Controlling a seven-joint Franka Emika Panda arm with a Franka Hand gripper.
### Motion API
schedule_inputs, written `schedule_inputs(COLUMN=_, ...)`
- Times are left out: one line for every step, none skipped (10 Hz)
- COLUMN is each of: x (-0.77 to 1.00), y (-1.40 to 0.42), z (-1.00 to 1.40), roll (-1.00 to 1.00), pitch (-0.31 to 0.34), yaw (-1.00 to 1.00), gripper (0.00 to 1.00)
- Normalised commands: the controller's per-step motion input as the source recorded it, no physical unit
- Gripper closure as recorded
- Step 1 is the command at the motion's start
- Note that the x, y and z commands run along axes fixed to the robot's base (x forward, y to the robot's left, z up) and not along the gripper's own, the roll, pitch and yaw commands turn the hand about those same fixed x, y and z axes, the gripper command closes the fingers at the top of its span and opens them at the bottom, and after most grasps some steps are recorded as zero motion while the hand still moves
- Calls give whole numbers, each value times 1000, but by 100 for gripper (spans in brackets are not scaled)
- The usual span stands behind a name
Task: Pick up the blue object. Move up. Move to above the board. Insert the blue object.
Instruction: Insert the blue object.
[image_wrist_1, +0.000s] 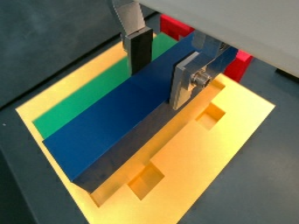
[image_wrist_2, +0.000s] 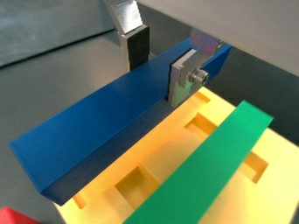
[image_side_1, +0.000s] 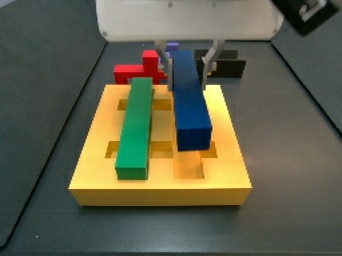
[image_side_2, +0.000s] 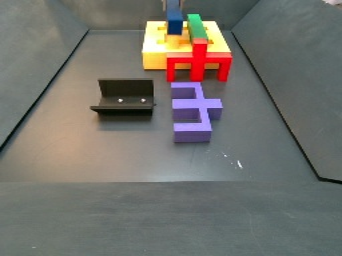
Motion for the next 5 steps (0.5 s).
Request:
schedule_inputs(x=166, y=-77, z=-377, roll=157, pitch=34, yaw=0, gripper=100)
schedule_inputs(x=49, y=-71, z=-337, roll=129, pitch=7, yaw=0, gripper=100)
schedule_inputs(x=0, y=-129, z=-237, roll=113, pitch=0, yaw=0, gripper=100)
schedule_inputs(x=0, y=-117, z=-306, roll=154, pitch=-1, yaw=0, gripper=100)
schedule_inputs(x=0, y=-117, z=-329, roll=151, pitch=-4, yaw=0, gripper=100)
